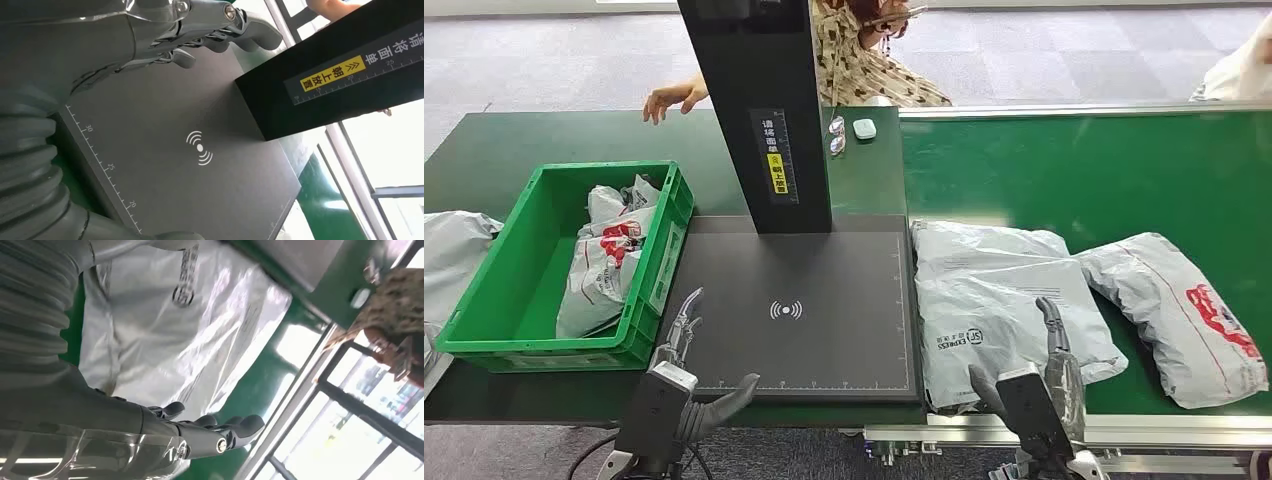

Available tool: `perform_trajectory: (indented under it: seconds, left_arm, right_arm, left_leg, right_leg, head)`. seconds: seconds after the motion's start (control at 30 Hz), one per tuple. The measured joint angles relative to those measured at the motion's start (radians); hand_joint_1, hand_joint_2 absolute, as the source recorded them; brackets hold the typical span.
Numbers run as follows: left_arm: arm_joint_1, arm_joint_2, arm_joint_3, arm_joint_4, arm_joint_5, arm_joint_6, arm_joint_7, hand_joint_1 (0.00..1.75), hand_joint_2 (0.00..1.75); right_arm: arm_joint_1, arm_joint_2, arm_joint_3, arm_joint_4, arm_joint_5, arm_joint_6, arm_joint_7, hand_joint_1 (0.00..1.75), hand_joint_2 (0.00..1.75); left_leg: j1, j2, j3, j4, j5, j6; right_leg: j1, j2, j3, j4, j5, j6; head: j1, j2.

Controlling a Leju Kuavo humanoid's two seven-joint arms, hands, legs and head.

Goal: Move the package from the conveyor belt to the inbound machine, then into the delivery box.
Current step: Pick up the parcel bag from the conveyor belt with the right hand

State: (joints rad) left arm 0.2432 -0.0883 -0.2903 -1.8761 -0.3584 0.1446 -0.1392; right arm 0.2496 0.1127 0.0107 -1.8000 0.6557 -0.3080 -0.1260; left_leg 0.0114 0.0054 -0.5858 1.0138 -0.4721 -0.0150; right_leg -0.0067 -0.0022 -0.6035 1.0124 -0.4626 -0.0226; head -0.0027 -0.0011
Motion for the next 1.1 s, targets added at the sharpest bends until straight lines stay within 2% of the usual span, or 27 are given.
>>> perform_trajectory:
  seconds: [0.1, 0.23, 0.4, 0.5, 0.6, 0.7, 0.83, 0.93, 1.1]
  left_arm:
    - [0.000, 0.003, 0.000, 0.000, 0.004, -0.007, -0.011, 0.00, 1.75]
    - [0.000, 0.008, 0.000, 0.000, 0.012, -0.020, -0.033, 0.00, 1.75]
    - [-0.002, 0.017, 0.000, 0.006, 0.033, -0.040, -0.058, 0.00, 1.75]
    - [-0.005, 0.021, 0.000, 0.013, 0.041, -0.047, -0.066, 0.00, 1.75]
    - [-0.013, 0.025, 0.000, 0.021, 0.043, -0.051, -0.071, 0.00, 1.75]
    - [-0.030, 0.026, 0.000, 0.031, 0.047, -0.053, -0.073, 0.00, 1.75]
    - [-0.050, 0.027, 0.000, 0.048, 0.059, -0.054, -0.076, 0.00, 1.75]
    - [-0.054, 0.029, 0.000, 0.060, 0.062, -0.054, -0.079, 0.00, 1.75]
    - [-0.056, 0.032, 0.000, 0.070, 0.071, -0.048, -0.081, 0.00, 1.75]
  right_arm:
    - [-0.010, -0.025, -0.046, -0.002, 0.021, 0.012, -0.018, 0.00, 1.75]
    - [-0.063, -0.095, -0.131, 0.018, 0.025, 0.099, -0.072, 0.00, 1.75]
    - [-0.170, -0.255, -0.197, 0.118, -0.009, 0.208, -0.120, 0.00, 1.75]
    - [-0.251, -0.346, -0.214, 0.191, 0.006, 0.231, -0.129, 0.00, 1.75]
    - [-0.374, -0.431, -0.208, 0.300, 0.057, 0.232, -0.119, 0.00, 1.75]
    - [-0.542, -0.506, -0.175, 0.449, 0.113, 0.238, -0.115, 0.00, 1.75]
    - [-0.773, -0.571, -0.068, 0.668, 0.157, 0.279, -0.115, 0.00, 1.75]
    - [-0.887, -0.587, 0.017, 0.795, 0.156, 0.328, -0.112, 0.00, 1.75]
    - [-0.993, -0.587, 0.135, 0.946, 0.102, 0.466, -0.106, 0.00, 1.75]
  left_leg:
    - [0.000, 0.000, 0.000, 0.000, 0.000, 0.000]
    - [0.000, 0.000, 0.000, 0.000, 0.000, 0.000]
    - [-0.001, 0.000, 0.000, 0.001, 0.000, 0.001]
    - [-0.001, 0.001, 0.000, 0.001, 0.000, 0.001]
    - [-0.001, 0.001, 0.000, 0.001, 0.001, 0.001]
    - [-0.002, 0.001, 0.000, 0.001, 0.002, 0.003]
    - [-0.001, 0.000, 0.000, 0.002, 0.004, 0.003]
    - [-0.001, -0.001, 0.000, 0.002, 0.004, 0.003]
    - [-0.001, -0.002, -0.001, 0.001, 0.004, 0.003]
  right_leg:
    - [0.000, 0.000, 0.000, 0.000, 0.000, 0.000]
    - [0.000, 0.000, 0.000, 0.000, 0.000, 0.000]
    - [-0.001, 0.000, 0.001, 0.000, 0.001, 0.001]
    - [-0.002, 0.001, 0.001, 0.000, 0.002, 0.001]
    - [-0.002, 0.001, 0.001, 0.000, 0.003, 0.002]
    - [-0.003, 0.001, 0.001, 0.000, 0.003, 0.003]
    - [-0.002, 0.000, 0.001, 0.000, 0.005, 0.002]
    - [-0.002, 0.000, 0.001, 0.001, 0.005, 0.002]
    - [-0.002, -0.001, 0.000, 0.001, 0.004, 0.002]
  head:
    - [0.000, 0.000]
    - [0.000, 0.000]
    - [0.000, 0.000]
    - [0.000, 0.000]
    - [0.000, 0.000]
    - [0.000, 0.000]
    - [0.000, 0.000]
    - [0.000, 0.000]
    - [0.000, 0.000]
